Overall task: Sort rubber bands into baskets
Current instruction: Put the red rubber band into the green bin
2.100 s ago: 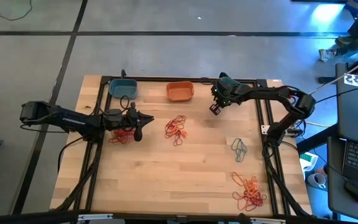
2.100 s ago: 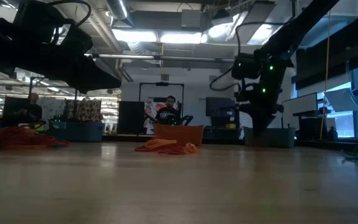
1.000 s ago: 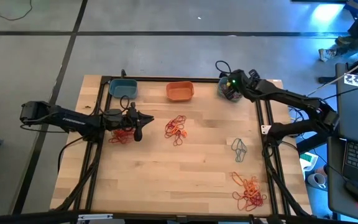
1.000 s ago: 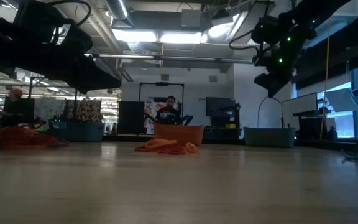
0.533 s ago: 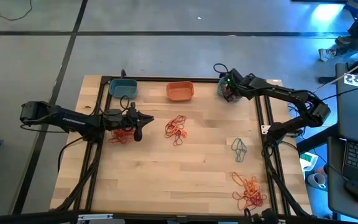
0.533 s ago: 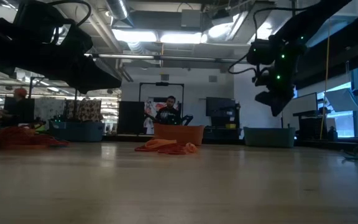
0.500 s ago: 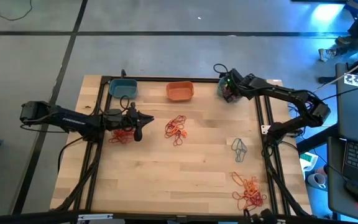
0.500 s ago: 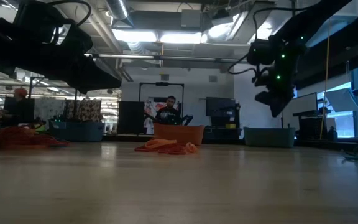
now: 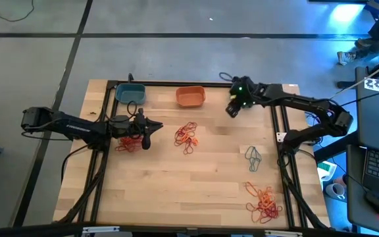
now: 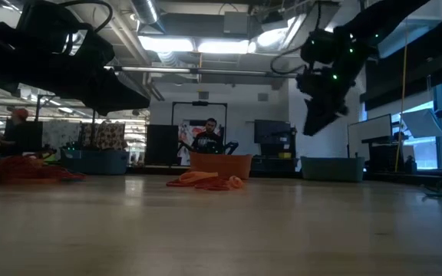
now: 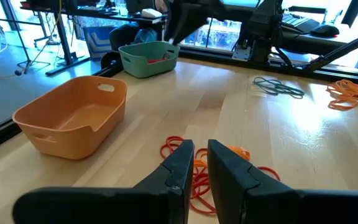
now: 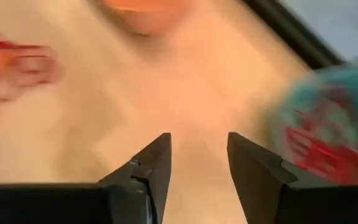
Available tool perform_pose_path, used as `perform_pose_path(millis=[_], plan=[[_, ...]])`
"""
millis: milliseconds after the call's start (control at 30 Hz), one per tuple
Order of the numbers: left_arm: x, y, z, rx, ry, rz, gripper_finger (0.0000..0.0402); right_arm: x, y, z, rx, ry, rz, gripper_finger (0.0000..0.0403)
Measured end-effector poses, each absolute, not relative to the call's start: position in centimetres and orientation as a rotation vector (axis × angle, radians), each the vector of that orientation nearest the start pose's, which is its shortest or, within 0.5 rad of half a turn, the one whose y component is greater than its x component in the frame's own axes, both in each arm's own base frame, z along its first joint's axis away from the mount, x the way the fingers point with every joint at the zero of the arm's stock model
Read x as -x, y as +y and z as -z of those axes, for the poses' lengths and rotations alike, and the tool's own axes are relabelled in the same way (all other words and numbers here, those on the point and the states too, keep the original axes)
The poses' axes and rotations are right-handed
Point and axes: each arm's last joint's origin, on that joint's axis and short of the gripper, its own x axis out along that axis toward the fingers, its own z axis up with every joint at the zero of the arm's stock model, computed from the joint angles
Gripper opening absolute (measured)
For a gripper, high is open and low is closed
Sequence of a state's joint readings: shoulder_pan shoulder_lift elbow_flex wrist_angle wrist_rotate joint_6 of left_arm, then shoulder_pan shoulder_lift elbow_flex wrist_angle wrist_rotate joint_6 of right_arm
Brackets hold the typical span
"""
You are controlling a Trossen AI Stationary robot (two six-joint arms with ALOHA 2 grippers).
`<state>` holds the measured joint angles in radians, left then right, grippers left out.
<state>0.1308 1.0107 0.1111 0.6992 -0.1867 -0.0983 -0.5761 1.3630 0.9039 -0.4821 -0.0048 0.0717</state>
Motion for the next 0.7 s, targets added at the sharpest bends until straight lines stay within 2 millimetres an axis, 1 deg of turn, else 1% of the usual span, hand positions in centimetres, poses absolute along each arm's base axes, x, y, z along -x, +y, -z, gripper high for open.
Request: perform_pose_path(millis=[167,300,500,700], plan=[[-17.1,2.8,-15.4,0.095,0.181,-0.325,0.0045,-25.5,-12.0,-23.0,-0.260,0.808,0.419,0.0157],[-17.1,2.8,-15.4,0.095,0.182,-0.325,0.0045,-27.5,-10.2,-22.4,-0.193,0.780,0.324,0.0157],[-17.1,2.8,-15.4,0.096,0.183,-0.326,0.0045,-30.1,-7.7,-19.9,-0.137,0.806,0.184,0.0157],[-17.1,2.8,-15.4,0.096,0.184,-0.326,0.0045,-32.1,-5.4,-17.6,-0.090,0.820,0.097,0.0157]])
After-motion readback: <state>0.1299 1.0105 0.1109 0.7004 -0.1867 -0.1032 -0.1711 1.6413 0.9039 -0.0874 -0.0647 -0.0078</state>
